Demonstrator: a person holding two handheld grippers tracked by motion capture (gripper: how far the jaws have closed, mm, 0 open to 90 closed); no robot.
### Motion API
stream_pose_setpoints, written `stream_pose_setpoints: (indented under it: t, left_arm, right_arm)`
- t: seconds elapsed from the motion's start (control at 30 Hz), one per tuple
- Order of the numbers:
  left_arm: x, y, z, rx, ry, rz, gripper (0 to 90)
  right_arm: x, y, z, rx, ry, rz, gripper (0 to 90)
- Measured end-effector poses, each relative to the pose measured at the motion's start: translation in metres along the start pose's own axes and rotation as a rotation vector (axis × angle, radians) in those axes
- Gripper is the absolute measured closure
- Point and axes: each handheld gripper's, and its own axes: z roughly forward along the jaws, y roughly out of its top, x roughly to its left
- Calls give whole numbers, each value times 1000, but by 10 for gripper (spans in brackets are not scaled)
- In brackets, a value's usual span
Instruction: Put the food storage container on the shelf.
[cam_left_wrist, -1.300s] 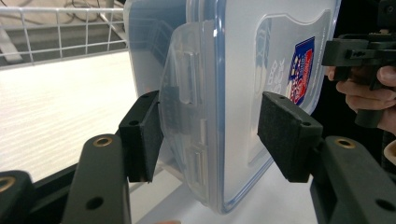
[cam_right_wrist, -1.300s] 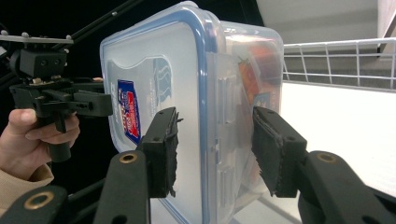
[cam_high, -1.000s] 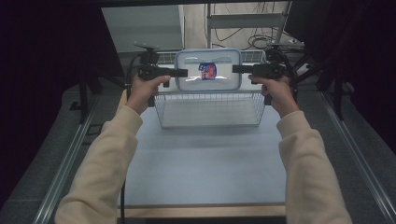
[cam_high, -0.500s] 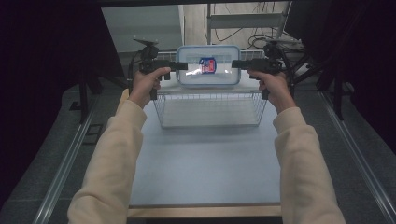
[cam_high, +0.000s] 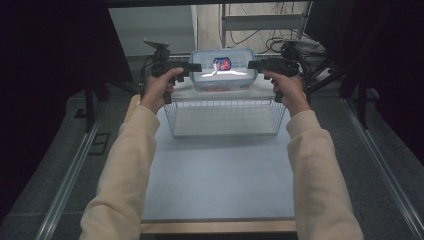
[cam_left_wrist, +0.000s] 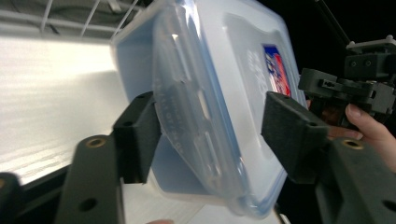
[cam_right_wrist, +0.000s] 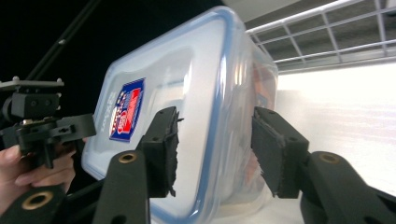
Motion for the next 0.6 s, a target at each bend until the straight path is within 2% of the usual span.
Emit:
stream_pose_setpoints:
  t: [0.07, 0.2, 0.33, 0.47, 0.53, 0.6]
  left_arm:
    - [3, 1, 1, -6, -9, -19, 361]
    - [3, 2, 4, -4, 1, -30, 346]
    - [4, 2, 6, 4, 5, -43, 320]
    - [3, 2, 8, 13, 21, -48, 281]
    - [1, 2, 8, 0, 46, -43, 275]
    - [-3, 3, 8, -20, 97, -39, 260]
  right_arm:
    - [0, 1, 3, -10, -16, 13, 522]
    - [0, 1, 4, -19, -22, 25, 510]
    - [3, 0, 7, -9, -43, 11, 467]
    - [5, -2, 8, -17, -59, -14, 468]
    - [7, -3, 8, -22, -65, -31, 468]
    - [8, -3, 7, -27, -67, -42, 459]
